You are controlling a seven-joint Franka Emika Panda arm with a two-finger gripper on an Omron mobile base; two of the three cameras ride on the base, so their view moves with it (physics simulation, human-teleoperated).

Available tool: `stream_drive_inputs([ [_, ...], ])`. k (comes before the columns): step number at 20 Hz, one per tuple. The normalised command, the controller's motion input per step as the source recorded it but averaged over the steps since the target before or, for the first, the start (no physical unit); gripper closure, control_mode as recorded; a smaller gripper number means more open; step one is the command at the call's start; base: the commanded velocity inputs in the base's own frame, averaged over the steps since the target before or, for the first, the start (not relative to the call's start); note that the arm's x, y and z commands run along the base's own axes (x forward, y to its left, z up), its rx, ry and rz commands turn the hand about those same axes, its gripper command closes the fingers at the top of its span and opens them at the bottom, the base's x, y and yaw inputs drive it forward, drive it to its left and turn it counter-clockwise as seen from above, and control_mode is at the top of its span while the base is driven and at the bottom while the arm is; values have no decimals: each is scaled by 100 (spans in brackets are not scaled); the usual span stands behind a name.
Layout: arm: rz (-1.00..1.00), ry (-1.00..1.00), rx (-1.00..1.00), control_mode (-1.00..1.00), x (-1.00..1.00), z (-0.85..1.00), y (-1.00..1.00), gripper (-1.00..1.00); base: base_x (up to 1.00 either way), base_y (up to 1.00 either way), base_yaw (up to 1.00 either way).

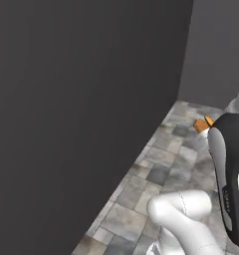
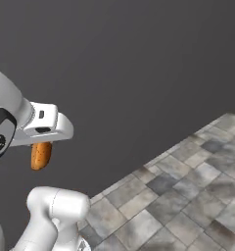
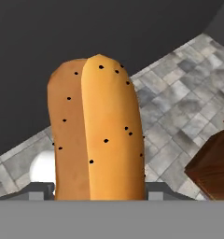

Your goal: Move the hot dog bun to the plate on the dining table and place the condiment next to that plate. Then navigate to the fridge and take the sausage and place it on the plate as well.

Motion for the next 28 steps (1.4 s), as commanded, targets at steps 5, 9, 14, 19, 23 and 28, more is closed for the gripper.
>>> stream_drive_inputs([
  [5, 0, 0, 0, 100, 0, 0, 0, 100, -62, -6, -65],
  [9, 0, 0, 0, 100, 0, 0, 0, 100, -30, -19, -60],
  [14, 0, 0, 0, 100, 0, 0, 0, 100, -2, -20, -55],
  [19, 0, 0, 0, 100, 0, 0, 0, 100, 21, -10, -50],
  [23, 0, 0, 0, 100, 0, 0, 0, 100, 41, -1, -47],
  [28, 0, 0, 0, 100, 0, 0, 0, 100, 66, 25, -38],
])
